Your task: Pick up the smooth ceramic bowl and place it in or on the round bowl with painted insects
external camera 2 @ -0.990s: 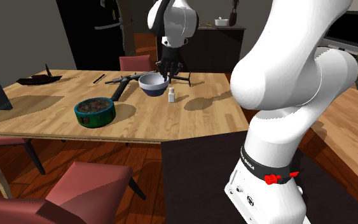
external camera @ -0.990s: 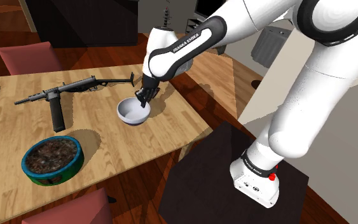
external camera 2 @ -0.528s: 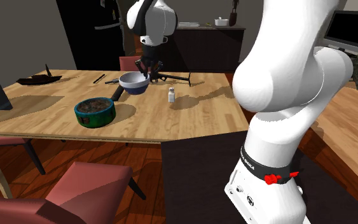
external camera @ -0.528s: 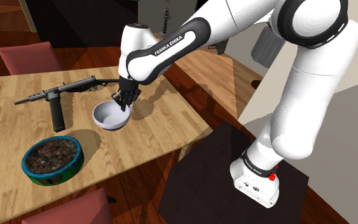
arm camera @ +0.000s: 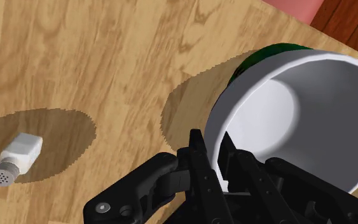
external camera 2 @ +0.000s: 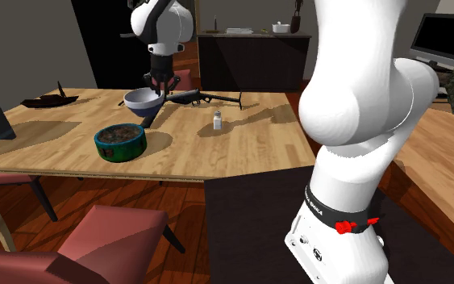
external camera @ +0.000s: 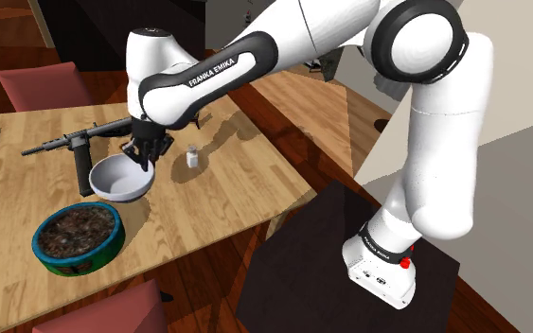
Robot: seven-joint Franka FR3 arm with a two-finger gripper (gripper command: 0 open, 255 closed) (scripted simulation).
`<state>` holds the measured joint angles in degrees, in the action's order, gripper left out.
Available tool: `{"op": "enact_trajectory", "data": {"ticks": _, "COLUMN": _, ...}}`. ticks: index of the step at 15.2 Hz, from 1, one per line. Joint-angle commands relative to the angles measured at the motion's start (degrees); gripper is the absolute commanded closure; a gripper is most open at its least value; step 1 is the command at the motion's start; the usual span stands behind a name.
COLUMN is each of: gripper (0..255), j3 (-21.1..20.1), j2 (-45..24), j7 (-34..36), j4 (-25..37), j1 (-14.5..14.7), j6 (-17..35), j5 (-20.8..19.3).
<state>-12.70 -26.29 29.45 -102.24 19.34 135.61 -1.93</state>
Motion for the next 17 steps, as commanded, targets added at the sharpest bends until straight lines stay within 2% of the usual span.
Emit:
{"op": "enact_trajectory", "data": {"ticks": 1, "gripper": 255, "j3": 0.1, "j2": -2.9, "j7": 2.0, "j4": 5.1, "j1": 1.8, "j6": -2.1, "j5": -0.9}}
{"op": "enact_trajectory", "data": {"ticks": 6, "gripper": 255, "j3": 0.6, "j2": -12.2, "j7": 6.2, "j4": 21.0, "j1": 6.7, "j6": -8.6, "j5": -3.0}}
{"op": "enact_trajectory", "data": {"ticks": 10, "gripper": 255, "j3": 1.1, "j2": -21.5, "j7": 8.5, "j4": 37.6, "j1": 10.8, "j6": -15.7, "j5": -4.2}}
{"op": "enact_trajectory", "data": {"ticks": 17, "gripper": 255, "j3": 1.3, "j2": -23.6, "j7": 8.6, "j4": 35.8, "j1": 10.9, "j6": -11.8, "j5": -4.5}}
